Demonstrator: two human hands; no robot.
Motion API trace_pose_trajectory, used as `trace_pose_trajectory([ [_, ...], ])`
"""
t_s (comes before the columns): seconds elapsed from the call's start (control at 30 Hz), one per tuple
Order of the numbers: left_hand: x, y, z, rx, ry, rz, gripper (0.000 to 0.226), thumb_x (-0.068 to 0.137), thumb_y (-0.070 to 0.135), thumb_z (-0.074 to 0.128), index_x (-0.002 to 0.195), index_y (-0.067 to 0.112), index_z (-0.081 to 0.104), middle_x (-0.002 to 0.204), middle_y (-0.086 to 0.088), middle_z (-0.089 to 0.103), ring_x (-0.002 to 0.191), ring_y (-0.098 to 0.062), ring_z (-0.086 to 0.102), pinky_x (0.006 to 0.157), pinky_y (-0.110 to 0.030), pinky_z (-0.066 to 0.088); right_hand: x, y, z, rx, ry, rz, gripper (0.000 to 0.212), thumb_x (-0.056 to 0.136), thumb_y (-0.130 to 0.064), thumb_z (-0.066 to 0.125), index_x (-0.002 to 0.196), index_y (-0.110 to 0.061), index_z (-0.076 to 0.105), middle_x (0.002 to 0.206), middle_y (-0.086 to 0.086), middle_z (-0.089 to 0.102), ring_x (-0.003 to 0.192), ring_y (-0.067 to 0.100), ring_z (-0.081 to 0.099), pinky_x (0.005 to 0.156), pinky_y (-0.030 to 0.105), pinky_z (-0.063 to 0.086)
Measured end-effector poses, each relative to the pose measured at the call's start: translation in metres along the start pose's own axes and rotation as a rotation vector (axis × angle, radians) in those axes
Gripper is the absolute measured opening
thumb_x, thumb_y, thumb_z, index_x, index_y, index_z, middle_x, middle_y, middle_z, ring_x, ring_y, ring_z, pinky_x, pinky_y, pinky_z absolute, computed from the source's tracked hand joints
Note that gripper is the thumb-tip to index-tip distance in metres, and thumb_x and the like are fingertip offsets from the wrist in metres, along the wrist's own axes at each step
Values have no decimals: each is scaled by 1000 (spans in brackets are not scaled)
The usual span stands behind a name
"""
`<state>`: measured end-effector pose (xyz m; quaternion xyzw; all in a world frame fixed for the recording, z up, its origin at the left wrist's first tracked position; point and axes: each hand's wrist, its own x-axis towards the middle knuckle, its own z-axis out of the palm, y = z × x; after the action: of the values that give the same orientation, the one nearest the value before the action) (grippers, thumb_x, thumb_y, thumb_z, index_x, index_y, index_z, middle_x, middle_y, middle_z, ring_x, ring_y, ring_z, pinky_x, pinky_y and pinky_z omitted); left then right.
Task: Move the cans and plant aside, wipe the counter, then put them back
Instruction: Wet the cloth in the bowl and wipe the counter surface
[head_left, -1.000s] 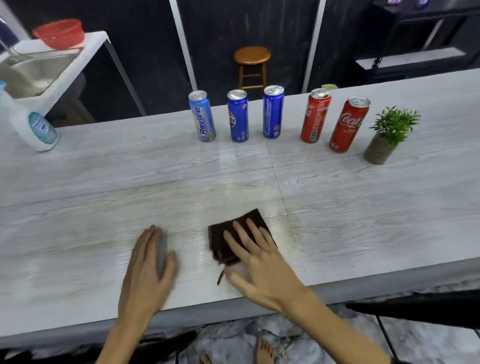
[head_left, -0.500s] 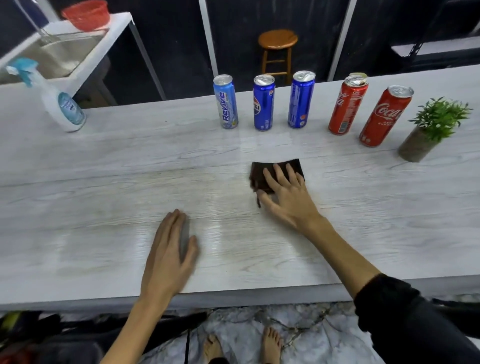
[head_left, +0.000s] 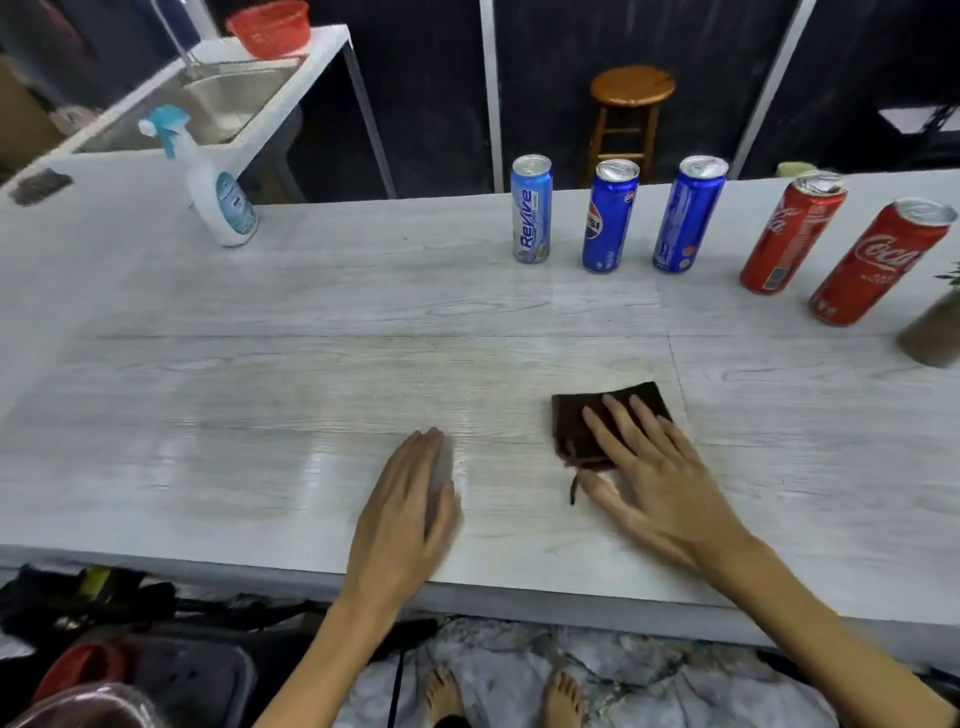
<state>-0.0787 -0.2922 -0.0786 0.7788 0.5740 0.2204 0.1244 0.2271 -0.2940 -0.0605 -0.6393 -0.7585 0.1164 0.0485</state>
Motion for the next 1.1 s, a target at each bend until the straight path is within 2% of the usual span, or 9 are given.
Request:
trace_pose_trajectory([
  [0.07, -3, 1, -2, -32, 22, -15, 59, 106, 40, 35, 158, 13, 35, 162, 10, 29, 153, 7, 12, 122, -13, 14, 42, 0, -8, 8, 24, 84, 82, 95, -76, 8, 166, -34, 6, 175, -3, 2, 161, 21, -5, 130, 40, 4],
  [0.17, -1, -7, -11, -37, 56, -63, 62, 104, 42, 33, 159, 13, 33, 162, 10, 28, 154, 0, 16, 122, -14, 15, 105, -23, -6, 59, 8, 96, 77, 101, -68, 29, 166, -31, 14, 175, 1, 8, 161, 26, 0, 130, 43, 4],
  [0.37, -2, -43, -38, 3, 54, -166, 59, 107, 33, 43, 160, 12, 29, 165, -1, 33, 154, -12, 25, 125, -28, 23, 170, -116, 19, 65, -28, -71, 80, 100, -69, 37, 166, -29, 17, 174, 3, 10, 161, 29, 1, 129, 45, 2],
  [0.53, -3, -75, -54, 12, 69, -204, 67, 105, 52, 28, 160, 13, 29, 164, -1, 34, 154, -11, 24, 125, -34, 25, 137, -184, 43, 28, -78, -324, 82, 99, -71, 37, 166, -29, 17, 174, 4, 10, 161, 29, 0, 129, 47, 3],
  [0.63, -5, -94, -59, 25, 67, -197, 64, 106, 49, 31, 160, 15, 29, 165, 0, 33, 153, -5, 19, 126, -35, 25, 76, -184, 51, 55, -90, -421, 80, 99, -73, 30, 165, -31, 18, 174, 0, 12, 161, 24, 1, 130, 45, 4],
  [0.8, -14, -120, -67, 16, 54, -199, 62, 106, 48, 32, 161, 20, 27, 164, 9, 27, 152, 5, 10, 124, -19, 13, 35, -124, 36, 54, -23, -248, 74, 101, -74, 22, 165, -38, 9, 174, -10, 5, 161, 13, -6, 129, 41, 6],
  [0.93, -21, -134, -75, -21, 27, -201, 60, 108, 41, 39, 161, 17, 27, 166, 6, 27, 154, -2, 16, 126, -28, 20, 93, -120, 24, 66, -16, -16, 85, 92, -79, 10, 165, -35, 11, 175, -3, 5, 161, 21, -6, 130, 43, 4],
  [1.03, -22, -139, -82, -18, 19, -199, 58, 108, 37, 40, 160, 12, 30, 166, 0, 31, 155, -10, 22, 126, -30, 21, 145, -159, 29, 40, -5, 42, 81, 97, -73, 28, 165, -32, 18, 174, 1, 11, 161, 27, 2, 128, 45, 7],
  [1.1, -23, -142, -87, -11, 27, -182, 59, 106, 38, 39, 158, 10, 33, 164, -2, 34, 154, -13, 26, 126, -35, 25, 155, -196, 38, 32, -7, -3, 80, 98, -71, 37, 165, -30, 19, 174, 2, 12, 161, 29, 3, 128, 47, 7],
])
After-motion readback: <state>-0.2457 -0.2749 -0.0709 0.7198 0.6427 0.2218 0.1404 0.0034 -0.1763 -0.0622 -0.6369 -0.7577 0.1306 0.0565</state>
